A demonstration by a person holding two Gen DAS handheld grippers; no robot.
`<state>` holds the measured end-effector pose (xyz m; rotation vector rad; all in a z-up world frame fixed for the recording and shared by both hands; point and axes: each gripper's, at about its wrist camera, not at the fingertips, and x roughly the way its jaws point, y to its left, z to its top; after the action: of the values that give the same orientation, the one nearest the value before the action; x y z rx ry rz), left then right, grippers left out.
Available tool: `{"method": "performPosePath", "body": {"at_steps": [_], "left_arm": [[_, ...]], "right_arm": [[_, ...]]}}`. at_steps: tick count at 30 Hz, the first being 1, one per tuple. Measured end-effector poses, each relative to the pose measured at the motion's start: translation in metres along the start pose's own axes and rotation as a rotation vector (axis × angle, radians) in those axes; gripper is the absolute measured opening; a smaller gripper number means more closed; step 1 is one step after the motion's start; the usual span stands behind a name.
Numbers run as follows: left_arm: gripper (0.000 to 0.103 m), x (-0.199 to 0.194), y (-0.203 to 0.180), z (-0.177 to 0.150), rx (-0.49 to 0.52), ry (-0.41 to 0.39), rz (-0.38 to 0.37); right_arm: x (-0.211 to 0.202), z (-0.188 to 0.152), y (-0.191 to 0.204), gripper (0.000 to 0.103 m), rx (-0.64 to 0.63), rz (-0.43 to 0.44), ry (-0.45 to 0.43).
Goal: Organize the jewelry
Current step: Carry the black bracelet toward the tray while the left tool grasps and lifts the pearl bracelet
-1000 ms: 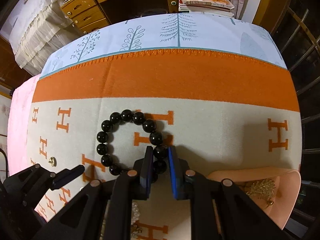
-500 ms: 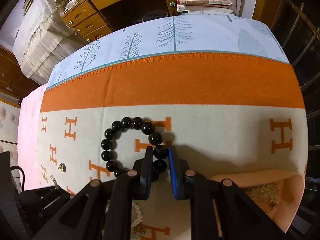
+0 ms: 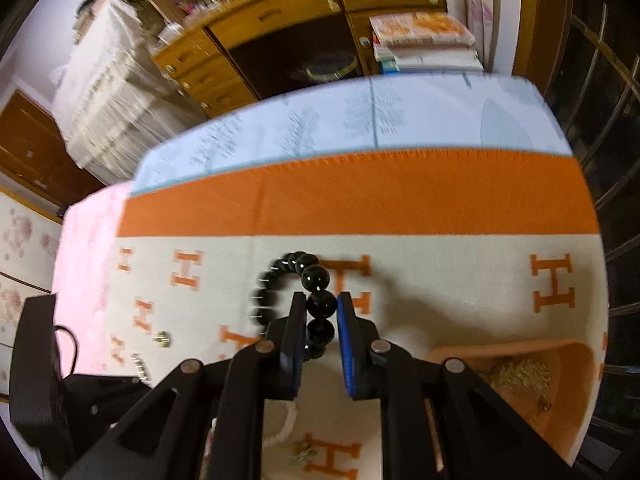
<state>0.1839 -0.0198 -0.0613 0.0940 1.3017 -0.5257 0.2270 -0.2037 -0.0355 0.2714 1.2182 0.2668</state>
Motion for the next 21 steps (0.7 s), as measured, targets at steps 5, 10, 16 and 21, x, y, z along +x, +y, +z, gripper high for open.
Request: {"method": "performPosePath", "body": {"at_steps": [5, 10, 16, 21], "left_arm": [[0.005, -0.039, -0.003, -0.005, -0.014, -0.085, -0.013], [0.005, -0.069, -0.029, 0.003, 0.007, -0.152, -0.011], [0.005, -0.082, -0.067, 0.014, 0.066, -0.195, -0.042], [0.005, -0.081, -0.105, 0.023, 0.104, -0.208, -0.055]], "right_arm": [[-0.059, -0.014, 0.007, 0.015, -0.027, 0.014, -0.098], [-0.116, -0.039, -0.007, 0.015, -0.033, 0.000, -0.181], [-0.139, -0.081, -0.025, 0.015, -0.069, -0.078, -0.180], [-0.126, -0.107, -0.040, 0.015, -0.069, -0.127, -0.137]]}}
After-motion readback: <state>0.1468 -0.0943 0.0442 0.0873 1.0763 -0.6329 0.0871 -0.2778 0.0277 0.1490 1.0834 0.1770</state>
